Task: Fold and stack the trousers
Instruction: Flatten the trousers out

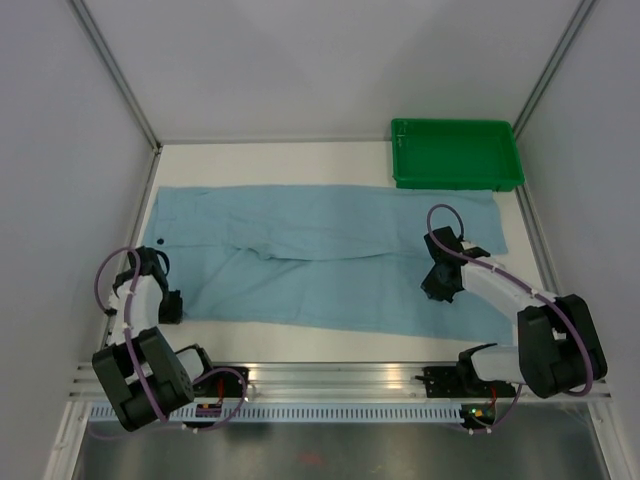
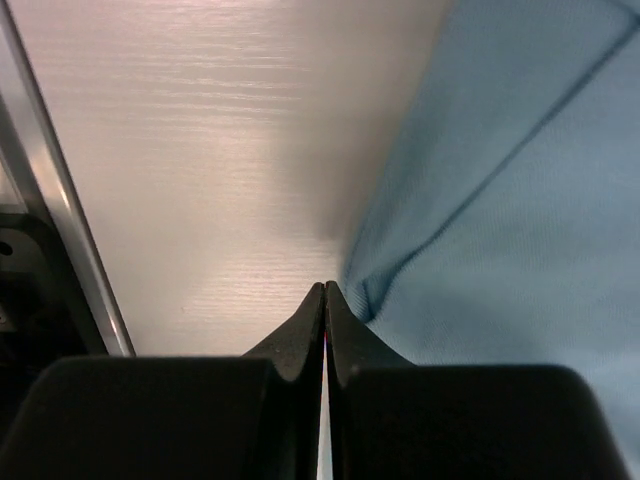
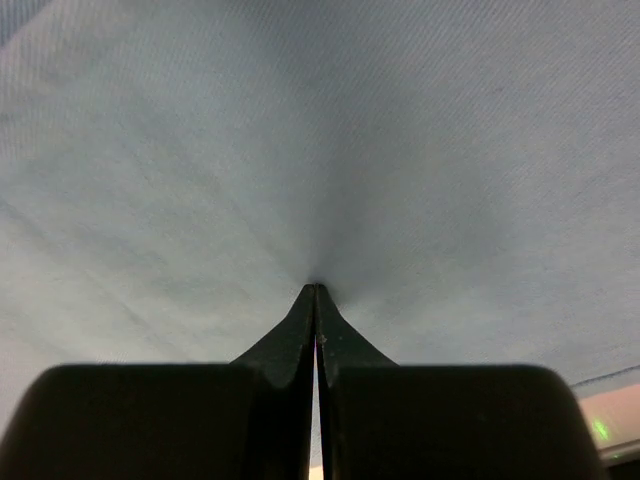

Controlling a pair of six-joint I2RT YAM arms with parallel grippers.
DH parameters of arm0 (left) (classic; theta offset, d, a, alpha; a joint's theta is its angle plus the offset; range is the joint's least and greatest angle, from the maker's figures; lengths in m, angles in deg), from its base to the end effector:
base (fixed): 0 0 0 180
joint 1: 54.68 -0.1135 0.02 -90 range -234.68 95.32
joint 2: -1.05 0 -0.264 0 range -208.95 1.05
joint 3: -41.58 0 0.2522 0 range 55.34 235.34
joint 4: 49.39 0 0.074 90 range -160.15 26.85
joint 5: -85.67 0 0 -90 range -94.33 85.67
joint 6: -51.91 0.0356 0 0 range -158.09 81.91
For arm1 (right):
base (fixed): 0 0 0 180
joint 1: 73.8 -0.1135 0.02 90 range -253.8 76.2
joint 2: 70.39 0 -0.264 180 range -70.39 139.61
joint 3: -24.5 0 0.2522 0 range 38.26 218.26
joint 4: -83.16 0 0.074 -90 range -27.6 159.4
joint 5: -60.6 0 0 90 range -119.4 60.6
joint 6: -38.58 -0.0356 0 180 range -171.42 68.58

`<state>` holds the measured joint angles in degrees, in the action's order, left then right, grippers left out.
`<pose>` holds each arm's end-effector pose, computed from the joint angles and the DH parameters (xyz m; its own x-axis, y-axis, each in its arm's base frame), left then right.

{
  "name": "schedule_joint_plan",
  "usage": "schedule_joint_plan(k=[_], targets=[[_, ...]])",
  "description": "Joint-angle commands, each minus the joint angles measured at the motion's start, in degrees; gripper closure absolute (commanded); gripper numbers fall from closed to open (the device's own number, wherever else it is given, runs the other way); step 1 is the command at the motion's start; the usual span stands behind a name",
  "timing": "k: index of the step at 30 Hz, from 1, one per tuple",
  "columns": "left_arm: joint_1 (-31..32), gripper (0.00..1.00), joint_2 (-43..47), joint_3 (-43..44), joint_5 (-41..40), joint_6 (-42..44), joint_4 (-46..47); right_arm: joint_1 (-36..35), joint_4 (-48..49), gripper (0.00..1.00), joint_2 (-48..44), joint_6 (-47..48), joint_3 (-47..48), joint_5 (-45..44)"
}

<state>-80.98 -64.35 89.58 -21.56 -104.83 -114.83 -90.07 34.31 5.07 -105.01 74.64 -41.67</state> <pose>0.1426 0.0822 0.1710 0.0679 -0.9452 -0.3192 -0.9974 -0.0722 0.0016 0.2050 0.0520 0.1565 -0.7237 0.6080 -0.3265 0.6138 0.7833 0.0982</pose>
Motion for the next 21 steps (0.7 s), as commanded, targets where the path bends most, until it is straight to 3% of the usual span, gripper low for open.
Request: schedule_joint_plan(k=[1, 4, 8, 16, 21], targets=[[-0.3, 0.98, 3.1, 4.8, 4.7, 10.3, 3.5, 0.1, -5.6, 1.00, -1.8, 0.9, 1.6, -2.0], [-0.2, 0.98, 2.9, 11.8, 7.5, 16.5, 4.2, 0.1, -8.5, 1.00, -5.3, 1.4, 4.0, -2.3], [-0.2, 0.98, 1.3, 17.9, 8.5, 18.3, 4.3, 0.1, -9.1, 1.00, -8.8, 2.0, 6.8, -3.6], [-0.7, 0.98, -6.5, 7.5, 13.0, 11.3, 21.3, 0.1, -4.9, 1.00, 1.8, 2.3, 8.4, -2.1], [-1.1, 0.98, -10.2, 1.1, 15.8, 5.7, 32.0, 0.1, 2.5, 1.00, 5.0, 0.8, 6.3, -0.5]])
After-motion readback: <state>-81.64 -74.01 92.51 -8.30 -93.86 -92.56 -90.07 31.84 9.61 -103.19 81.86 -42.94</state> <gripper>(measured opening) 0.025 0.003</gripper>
